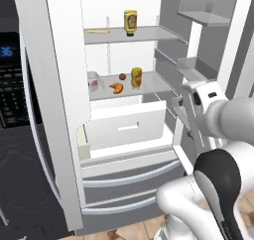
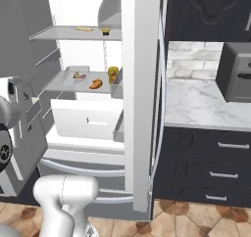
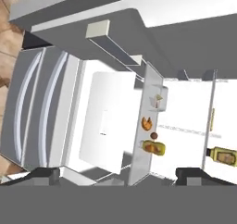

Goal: Place the tupperware on the second highest shelf of the fridge. Make space for the tupperware among the existing items by rearranging them on the shelves if needed. Close the fridge door when finished.

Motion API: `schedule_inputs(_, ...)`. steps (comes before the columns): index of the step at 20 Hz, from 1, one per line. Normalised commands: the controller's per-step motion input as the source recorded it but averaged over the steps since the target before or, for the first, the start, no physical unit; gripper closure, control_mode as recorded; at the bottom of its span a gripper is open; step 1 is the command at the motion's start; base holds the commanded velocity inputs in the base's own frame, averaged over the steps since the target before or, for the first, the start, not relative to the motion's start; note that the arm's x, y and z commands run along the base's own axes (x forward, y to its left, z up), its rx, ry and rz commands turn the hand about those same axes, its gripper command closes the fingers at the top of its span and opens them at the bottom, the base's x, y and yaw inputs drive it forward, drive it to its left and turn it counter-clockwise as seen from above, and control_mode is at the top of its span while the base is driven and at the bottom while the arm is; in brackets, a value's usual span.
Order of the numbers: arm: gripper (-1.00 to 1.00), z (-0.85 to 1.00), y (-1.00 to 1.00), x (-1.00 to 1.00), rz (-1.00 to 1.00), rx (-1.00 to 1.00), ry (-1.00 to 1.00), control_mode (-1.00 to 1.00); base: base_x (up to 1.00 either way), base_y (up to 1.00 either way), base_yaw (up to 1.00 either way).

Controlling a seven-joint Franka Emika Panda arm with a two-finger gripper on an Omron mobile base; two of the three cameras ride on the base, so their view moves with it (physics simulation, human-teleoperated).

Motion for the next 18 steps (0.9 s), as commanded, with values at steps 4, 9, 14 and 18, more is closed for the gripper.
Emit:
schedule_inputs(4, -1.0, 0.28, -0.99, -0.38, -0.05, 0.04, -0.06, -1.0, 0.0, 0.0, 0.0)
schedule_inputs(9, -1.0, 0.03, -1.0, 0.12, -0.07, 0.11, 0.01, -1.0, 0.0, 0.0, 0.0)
schedule_inputs(14, -1.0, -0.07, -1.0, 0.05, -0.02, 0.19, 0.01, -1.0, 0.0, 0.0, 0.0)
schedule_inputs(18, -1.0, -0.15, -1.0, -0.02, 0.0, 0.21, 0.0, -1.0, 0.0, 0.0, 0.0)
